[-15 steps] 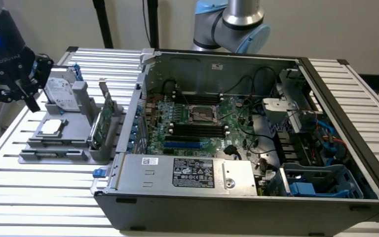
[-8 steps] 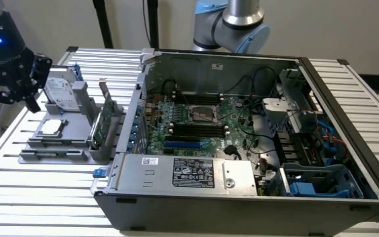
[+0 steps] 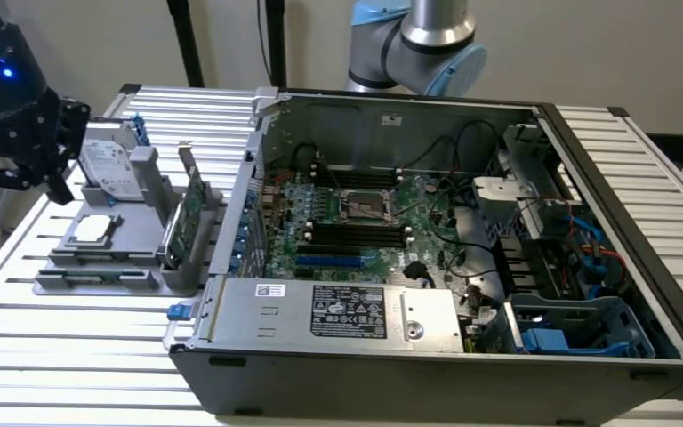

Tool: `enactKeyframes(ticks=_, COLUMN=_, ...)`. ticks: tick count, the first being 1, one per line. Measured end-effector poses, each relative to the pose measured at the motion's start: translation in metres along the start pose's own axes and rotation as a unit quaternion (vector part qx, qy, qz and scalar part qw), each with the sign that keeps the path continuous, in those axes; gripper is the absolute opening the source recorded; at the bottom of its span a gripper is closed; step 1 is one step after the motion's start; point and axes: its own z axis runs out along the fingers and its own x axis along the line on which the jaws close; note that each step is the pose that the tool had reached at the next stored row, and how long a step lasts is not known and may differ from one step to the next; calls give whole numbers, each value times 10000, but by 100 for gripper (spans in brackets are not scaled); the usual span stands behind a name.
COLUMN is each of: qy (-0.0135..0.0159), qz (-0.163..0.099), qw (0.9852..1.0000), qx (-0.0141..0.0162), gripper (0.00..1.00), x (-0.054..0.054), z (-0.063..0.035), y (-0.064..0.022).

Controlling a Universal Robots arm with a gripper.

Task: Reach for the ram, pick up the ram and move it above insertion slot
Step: 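Pick up the ram and move it above insertion slot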

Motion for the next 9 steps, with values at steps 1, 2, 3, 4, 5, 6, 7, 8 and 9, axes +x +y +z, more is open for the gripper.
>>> enactKeyframes(ticks=1, qy=3, qz=-93, qw=10000, qx=1, gripper=11, x=0, z=3, y=0)
enactKeyframes(ticks=2, qy=7, qz=-182, qw=9998, qx=2, gripper=11, x=0, z=5, y=0)
enactKeyframes(ticks=3, qy=10, qz=-272, qw=9996, qx=3, gripper=11, x=0, z=8, y=0)
enactKeyframes(ticks=4, qy=14, qz=-362, qw=9993, qx=4, gripper=11, x=0, z=10, y=0)
enactKeyframes(ticks=5, qy=18, qz=-454, qw=9990, qx=4, gripper=11, x=0, z=13, y=0)
enactKeyframes(ticks=6, qy=21, qz=-544, qw=9985, qx=5, gripper=11, x=0, z=16, y=0)
enactKeyframes(ticks=7, qy=24, qz=-634, qw=9980, qx=6, gripper=11, x=0, z=18, y=-1)
enactKeyframes(ticks=8, qy=28, qz=-724, qw=9974, qx=7, gripper=11, x=0, z=21, y=-1)
enactKeyframes(ticks=9, qy=31, qz=-818, qw=9966, qx=8, gripper=11, x=0, z=24, y=-1)
